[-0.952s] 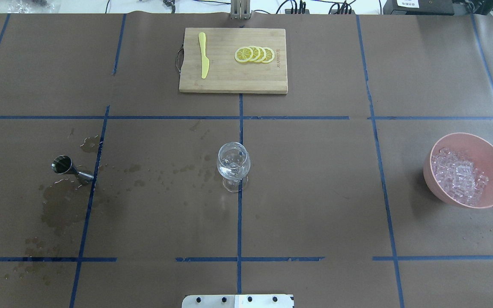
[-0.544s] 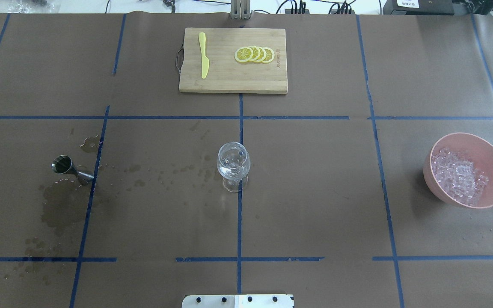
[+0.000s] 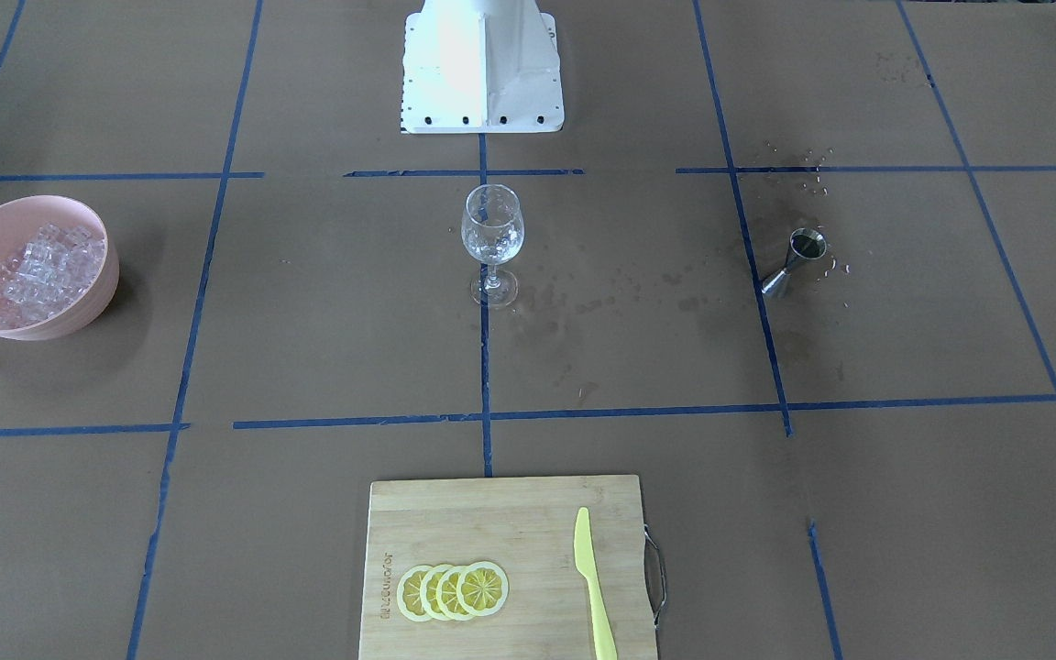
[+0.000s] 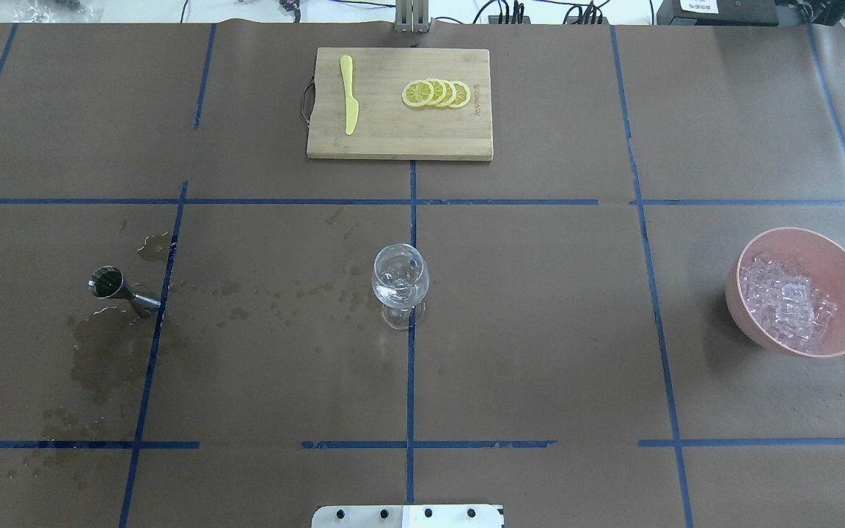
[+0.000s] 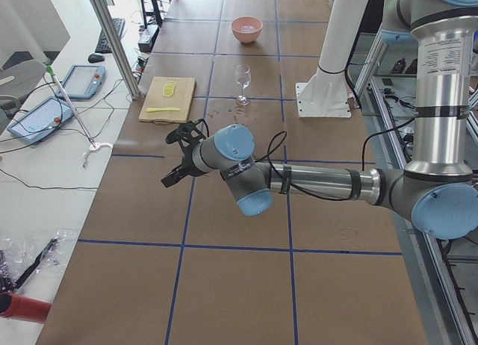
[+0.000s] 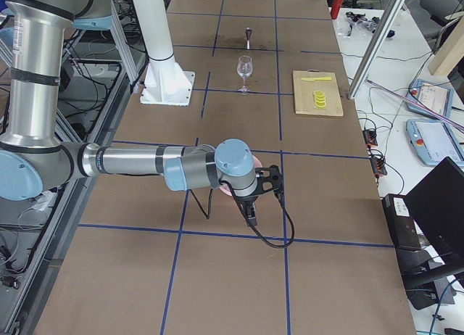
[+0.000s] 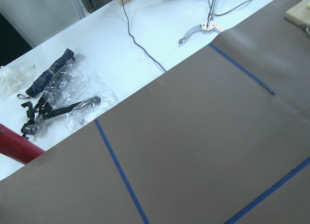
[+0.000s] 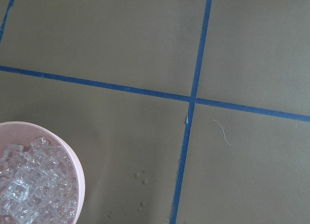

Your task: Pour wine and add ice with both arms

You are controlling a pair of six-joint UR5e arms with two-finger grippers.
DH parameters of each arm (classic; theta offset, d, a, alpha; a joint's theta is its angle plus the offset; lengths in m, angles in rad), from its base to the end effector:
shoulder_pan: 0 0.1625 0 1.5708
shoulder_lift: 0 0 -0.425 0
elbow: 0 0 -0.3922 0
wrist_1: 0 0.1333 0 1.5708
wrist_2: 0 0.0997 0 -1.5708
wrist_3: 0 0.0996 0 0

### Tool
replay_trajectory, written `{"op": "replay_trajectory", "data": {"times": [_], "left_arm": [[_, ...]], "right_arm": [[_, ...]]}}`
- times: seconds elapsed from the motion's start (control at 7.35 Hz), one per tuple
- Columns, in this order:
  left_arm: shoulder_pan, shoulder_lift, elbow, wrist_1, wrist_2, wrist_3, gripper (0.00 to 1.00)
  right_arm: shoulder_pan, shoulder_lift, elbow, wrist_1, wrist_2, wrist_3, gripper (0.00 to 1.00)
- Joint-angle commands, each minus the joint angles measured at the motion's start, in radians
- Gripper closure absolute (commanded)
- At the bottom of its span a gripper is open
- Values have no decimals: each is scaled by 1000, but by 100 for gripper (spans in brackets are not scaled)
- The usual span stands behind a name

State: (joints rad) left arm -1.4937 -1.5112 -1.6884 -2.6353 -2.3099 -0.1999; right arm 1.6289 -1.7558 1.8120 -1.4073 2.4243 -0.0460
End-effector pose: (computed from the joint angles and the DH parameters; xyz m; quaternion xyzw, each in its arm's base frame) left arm -0.0294 -0.4795 0.5061 0.4493 0.3714 0.1434 0.7997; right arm 0.0828 -0.4209 0.6004 0.1211 -0.4057 -0.0399 0.9051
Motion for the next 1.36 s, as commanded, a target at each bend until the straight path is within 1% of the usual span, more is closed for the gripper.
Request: {"op": "replay_trajectory", "data": {"times": [0.0,0.14,0.27,0.41,0.54,0.68,0.82,1.09,1.22], "left_arm": [[213,5,-75,-98,203,-293,0],[315,43,-123,-124,315,-371,0],[420,105,-166,-193,478,-390,0],[528,152,-193,-228,626,-436,0],[638,161,-198,-230,770,-488,0],[782,164,-198,-229,976,-551,0],[914,169,-198,-229,1133,-625,0],[1097,172,-197,-227,1373,-641,0],[1162,177,-192,-226,1477,-642,0]], "right_arm": [[0,-1,0,4,1,0,0],[0,-1,0,4,1,0,0],[0,-2,1,5,1,0,0],[0,-5,3,5,1,0,0],[0,-8,7,7,1,0,0],[0,-8,9,7,1,0,0],[0,-8,7,8,1,0,0],[0,-5,6,8,1,0,0],[0,-2,4,8,1,0,0]]}}
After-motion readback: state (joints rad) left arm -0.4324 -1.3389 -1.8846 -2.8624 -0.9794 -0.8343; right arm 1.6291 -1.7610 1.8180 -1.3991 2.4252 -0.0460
